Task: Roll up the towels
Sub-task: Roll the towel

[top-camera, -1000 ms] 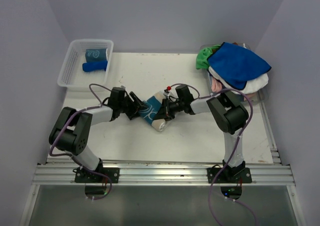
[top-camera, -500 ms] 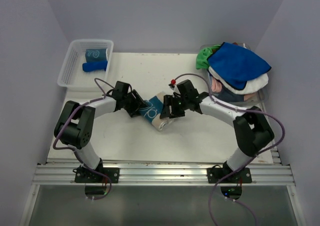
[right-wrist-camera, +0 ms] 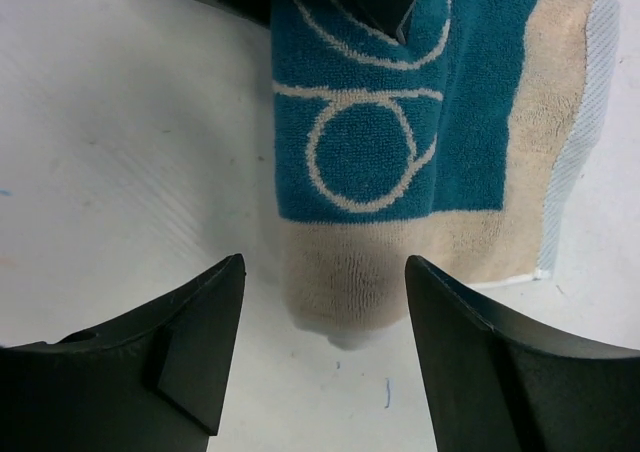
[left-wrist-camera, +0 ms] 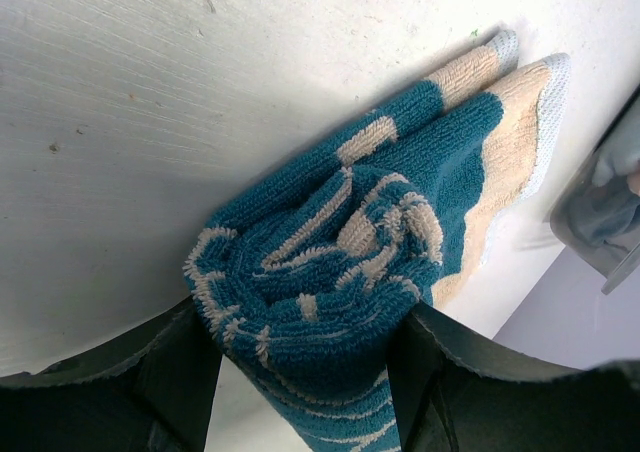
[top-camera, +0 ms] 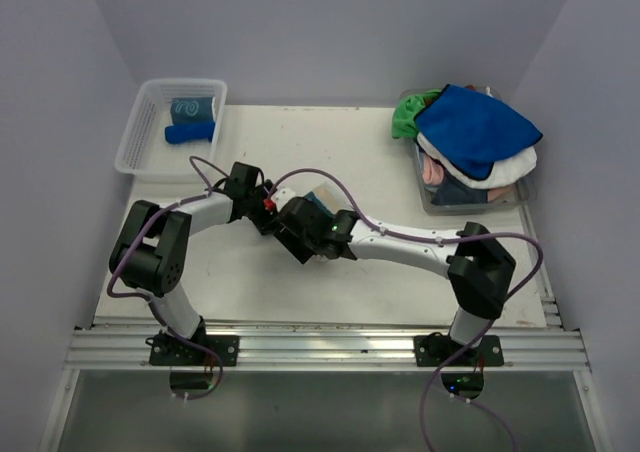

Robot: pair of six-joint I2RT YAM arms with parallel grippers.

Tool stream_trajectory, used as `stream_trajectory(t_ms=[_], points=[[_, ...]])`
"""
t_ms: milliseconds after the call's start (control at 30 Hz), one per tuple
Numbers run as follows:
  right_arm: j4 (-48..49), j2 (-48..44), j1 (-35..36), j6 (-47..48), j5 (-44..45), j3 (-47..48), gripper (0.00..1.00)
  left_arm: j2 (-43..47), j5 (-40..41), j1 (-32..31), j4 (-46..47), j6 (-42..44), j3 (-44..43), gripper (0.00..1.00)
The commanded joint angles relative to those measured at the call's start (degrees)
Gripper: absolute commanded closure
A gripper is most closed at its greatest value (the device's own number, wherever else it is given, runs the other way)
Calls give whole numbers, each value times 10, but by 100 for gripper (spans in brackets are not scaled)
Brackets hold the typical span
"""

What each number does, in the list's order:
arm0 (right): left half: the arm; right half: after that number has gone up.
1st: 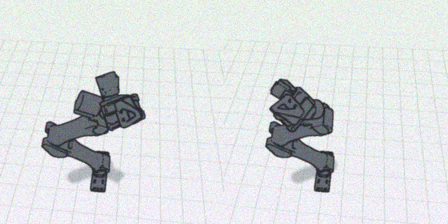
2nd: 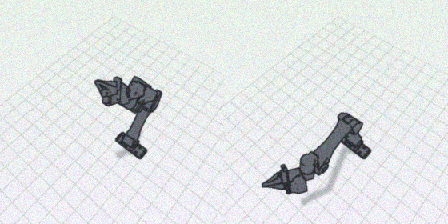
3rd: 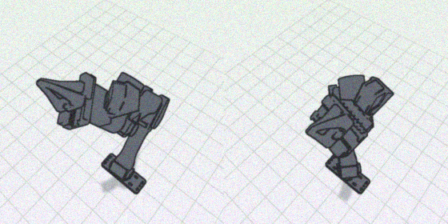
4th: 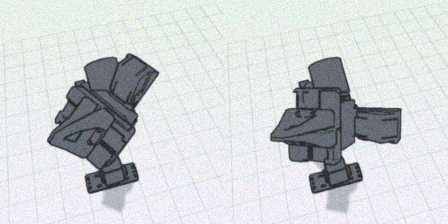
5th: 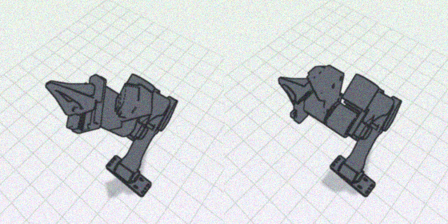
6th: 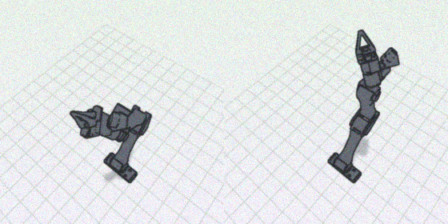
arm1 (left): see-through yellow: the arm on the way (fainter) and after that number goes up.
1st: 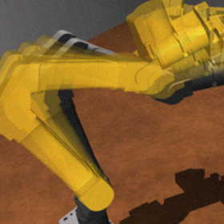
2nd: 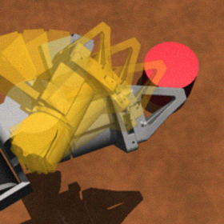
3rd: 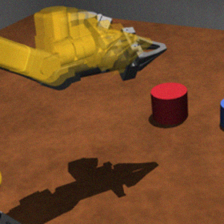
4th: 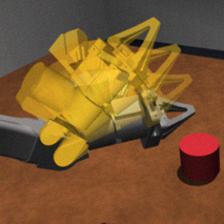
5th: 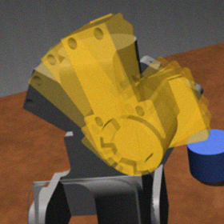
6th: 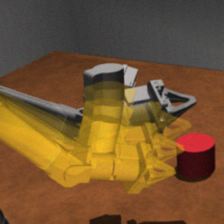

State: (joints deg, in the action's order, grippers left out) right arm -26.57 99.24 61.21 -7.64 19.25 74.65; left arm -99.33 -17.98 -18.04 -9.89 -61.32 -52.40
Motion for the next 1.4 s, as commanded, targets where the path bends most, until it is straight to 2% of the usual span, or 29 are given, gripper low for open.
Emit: stream_trajectory(t_ms=[0, 200, 300, 333, 400, 433, 500, 533, 633, 700, 800, 967, 1167, 1367], points=[[2, 37, 14, 61, 89, 25, 31, -11, 19, -3, -40, 21, 2, 37], [27, 96, 17, 72, 108, 24, 29, -13, 15, -3, -39, 20, 2, 37], [32, 124, 18, 73, 110, 22, 34, -10, 15, -3, -38, 17, 5, 37], [42, 127, 16, 72, 105, 19, 43, -10, 3, -3, -21, 14, 11, 36], [47, 134, 11, 64, 73, 18, 51, -1, -16, -2, 8, 0, 32, 33], [45, 135, 7, 58, 60, 20, 59, 0, -25, -2, 15, 0, 34, 29], [51, 125, -6, 39, 18, 16, 67, 10, -28, -2, 20, 4, 38, 20], [61, 117, -13, 33, 1, 12, 74, 14, -29, -2, 22, 7, 40, 18], [82, 87, -45, 4, -81, -6, 84, 54, -30, 6, 25, 13, 53, 13], [91, 73, -78, -21, -160, -21, 85, 71, -36, 20, 26, 19, 63, 11], [115, 54, -110, -49, -217, -40, 86, 105, -39, 32, 25, 25, 73, 9], [147, 54, -143, -93, -345, -59, 87, 140, -40, 35, 30, 30, 80, 0], [217, 61, -187, -169, -498, -94, 88, 143, -49, 35, 39, 41, 86, 0], [248, 83, -219, -200, -576, -116, 87, 134, -57, 34, 59, 43, 104, 0]])
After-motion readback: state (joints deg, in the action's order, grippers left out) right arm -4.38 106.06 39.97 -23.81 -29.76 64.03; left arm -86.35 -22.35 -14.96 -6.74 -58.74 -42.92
